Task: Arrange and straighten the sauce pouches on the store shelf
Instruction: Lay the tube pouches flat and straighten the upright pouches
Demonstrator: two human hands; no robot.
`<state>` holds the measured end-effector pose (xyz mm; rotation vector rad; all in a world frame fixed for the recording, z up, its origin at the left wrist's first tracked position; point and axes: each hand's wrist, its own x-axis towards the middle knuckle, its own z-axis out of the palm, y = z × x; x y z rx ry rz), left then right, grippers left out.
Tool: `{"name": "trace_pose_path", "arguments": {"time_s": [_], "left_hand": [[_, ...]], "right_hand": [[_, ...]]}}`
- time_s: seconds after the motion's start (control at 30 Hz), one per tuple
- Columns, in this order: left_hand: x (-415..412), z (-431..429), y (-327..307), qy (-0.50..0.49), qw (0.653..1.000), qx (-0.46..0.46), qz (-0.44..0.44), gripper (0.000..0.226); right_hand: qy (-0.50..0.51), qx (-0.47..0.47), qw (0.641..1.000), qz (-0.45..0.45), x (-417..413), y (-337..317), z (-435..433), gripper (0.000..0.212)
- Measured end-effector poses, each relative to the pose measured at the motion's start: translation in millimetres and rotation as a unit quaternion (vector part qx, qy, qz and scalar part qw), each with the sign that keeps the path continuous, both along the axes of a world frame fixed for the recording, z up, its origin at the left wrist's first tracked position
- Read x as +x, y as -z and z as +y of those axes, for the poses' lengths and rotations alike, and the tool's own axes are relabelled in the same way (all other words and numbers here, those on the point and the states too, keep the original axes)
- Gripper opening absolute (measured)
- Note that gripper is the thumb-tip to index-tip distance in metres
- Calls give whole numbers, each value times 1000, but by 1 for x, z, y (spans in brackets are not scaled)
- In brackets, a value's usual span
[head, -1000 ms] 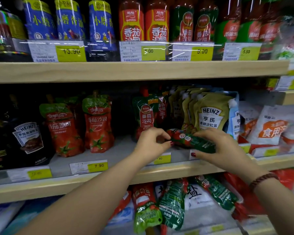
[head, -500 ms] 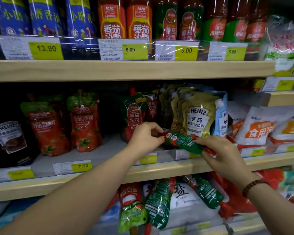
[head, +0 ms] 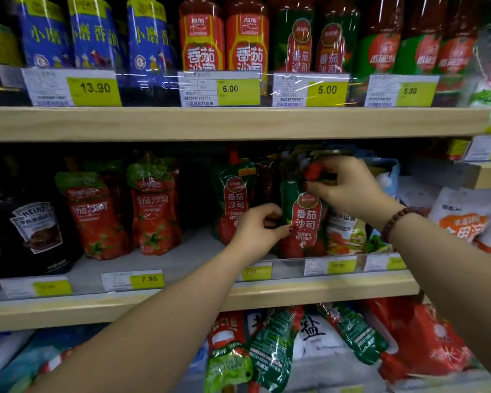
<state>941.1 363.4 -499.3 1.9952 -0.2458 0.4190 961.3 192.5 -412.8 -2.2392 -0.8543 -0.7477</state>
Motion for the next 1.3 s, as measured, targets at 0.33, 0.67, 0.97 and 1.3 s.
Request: {"name": "trace_pose_path", "arguments": {"time_s": [0.33,0.67,0.97,1.3], "left_hand": [[12,-13,5,52,995,-40,72,70],[25,-1,11,2,994,-111,11,56],[18,8,10,-84,995,22,-44,100],[21,14,0,-31,969,236,-70,119]], "right_hand": [[-61,270,944,181,19,33,11,25],[23,225,969,99,-13,88,8,63],[111,25,992,-49,-18,147,-5,38],[127,31,985,-108,-18,156,-4,39]]}}
